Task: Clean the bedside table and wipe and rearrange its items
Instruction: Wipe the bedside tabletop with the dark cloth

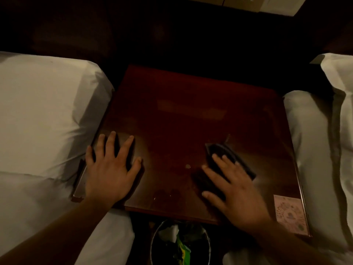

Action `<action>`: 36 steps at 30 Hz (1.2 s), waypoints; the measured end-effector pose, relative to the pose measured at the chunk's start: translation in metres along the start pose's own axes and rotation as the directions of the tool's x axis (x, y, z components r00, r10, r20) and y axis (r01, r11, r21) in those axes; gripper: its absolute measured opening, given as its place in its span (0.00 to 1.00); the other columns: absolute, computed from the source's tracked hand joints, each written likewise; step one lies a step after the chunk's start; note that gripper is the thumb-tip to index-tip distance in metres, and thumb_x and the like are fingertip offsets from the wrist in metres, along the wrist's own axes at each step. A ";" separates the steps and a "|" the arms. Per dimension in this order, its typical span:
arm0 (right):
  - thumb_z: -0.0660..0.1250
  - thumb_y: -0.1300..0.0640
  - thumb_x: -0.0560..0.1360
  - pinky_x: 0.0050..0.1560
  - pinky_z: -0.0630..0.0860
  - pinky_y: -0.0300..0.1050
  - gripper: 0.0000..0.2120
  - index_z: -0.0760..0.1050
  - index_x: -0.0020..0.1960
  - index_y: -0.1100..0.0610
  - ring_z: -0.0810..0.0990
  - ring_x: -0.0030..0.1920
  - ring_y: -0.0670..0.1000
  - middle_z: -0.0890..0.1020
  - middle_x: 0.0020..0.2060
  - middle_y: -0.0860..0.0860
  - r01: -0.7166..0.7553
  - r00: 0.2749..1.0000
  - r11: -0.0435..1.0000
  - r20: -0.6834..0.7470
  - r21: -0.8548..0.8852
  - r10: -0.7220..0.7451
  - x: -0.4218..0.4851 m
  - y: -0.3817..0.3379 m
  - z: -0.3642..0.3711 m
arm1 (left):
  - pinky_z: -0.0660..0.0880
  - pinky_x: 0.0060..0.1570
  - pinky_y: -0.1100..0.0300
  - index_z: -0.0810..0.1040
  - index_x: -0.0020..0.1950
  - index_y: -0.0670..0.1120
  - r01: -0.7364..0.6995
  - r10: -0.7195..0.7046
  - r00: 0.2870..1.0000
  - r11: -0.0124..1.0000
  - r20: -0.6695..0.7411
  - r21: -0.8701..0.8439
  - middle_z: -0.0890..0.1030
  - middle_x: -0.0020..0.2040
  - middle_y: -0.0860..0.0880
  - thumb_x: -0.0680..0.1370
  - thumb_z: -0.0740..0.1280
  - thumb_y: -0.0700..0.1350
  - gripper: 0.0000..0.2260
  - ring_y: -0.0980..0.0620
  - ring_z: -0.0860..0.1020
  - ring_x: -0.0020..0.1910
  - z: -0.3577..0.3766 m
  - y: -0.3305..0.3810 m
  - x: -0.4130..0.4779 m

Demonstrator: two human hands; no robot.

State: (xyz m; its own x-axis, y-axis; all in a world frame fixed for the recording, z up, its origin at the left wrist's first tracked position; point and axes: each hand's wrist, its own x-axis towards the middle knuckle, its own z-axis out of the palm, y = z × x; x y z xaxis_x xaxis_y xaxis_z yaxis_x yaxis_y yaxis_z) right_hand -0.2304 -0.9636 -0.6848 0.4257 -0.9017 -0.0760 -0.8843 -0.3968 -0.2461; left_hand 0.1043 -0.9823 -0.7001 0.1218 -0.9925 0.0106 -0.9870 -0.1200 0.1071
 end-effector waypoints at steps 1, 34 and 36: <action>0.50 0.30 0.76 0.76 0.52 0.56 0.30 0.55 0.76 0.38 0.51 0.78 0.51 0.54 0.79 0.47 -0.022 0.999 0.998 -0.027 -0.058 0.021 0.010 0.014 -0.001 | 0.52 0.74 0.34 0.60 0.78 0.58 -0.001 0.001 1.000 1.000 -0.004 -0.001 0.61 0.79 0.41 0.79 0.50 0.66 0.29 0.39 0.54 0.79 0.000 0.000 0.000; 0.55 0.33 0.76 0.75 0.52 0.62 0.34 0.57 0.77 0.46 0.52 0.77 0.60 0.56 0.78 0.57 -0.549 0.816 0.832 -0.166 0.075 0.553 0.084 0.011 -0.014 | 0.50 0.75 0.35 0.61 0.78 0.59 0.026 -0.025 0.999 0.998 0.025 -0.065 0.60 0.80 0.43 0.78 0.51 0.66 0.29 0.41 0.52 0.80 -0.004 0.002 0.002; 0.58 0.36 0.77 0.74 0.54 0.63 0.31 0.61 0.76 0.46 0.54 0.77 0.61 0.58 0.78 0.56 -0.417 0.886 0.907 -0.198 0.057 0.419 0.081 -0.029 0.004 | 0.49 0.76 0.36 0.62 0.78 0.59 0.034 -0.031 0.999 0.996 0.039 -0.078 0.59 0.80 0.44 0.78 0.49 0.65 0.29 0.41 0.51 0.80 -0.008 0.003 0.001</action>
State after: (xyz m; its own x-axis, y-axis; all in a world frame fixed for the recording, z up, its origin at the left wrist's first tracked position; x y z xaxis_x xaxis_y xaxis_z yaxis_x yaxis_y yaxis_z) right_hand -0.1698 -1.0244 -0.6877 -0.0316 -0.9993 0.0212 -0.9688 0.0254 -0.2464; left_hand 0.1027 -0.9834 -0.6923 0.1477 -0.9885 -0.0318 -0.9711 -0.1510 0.1847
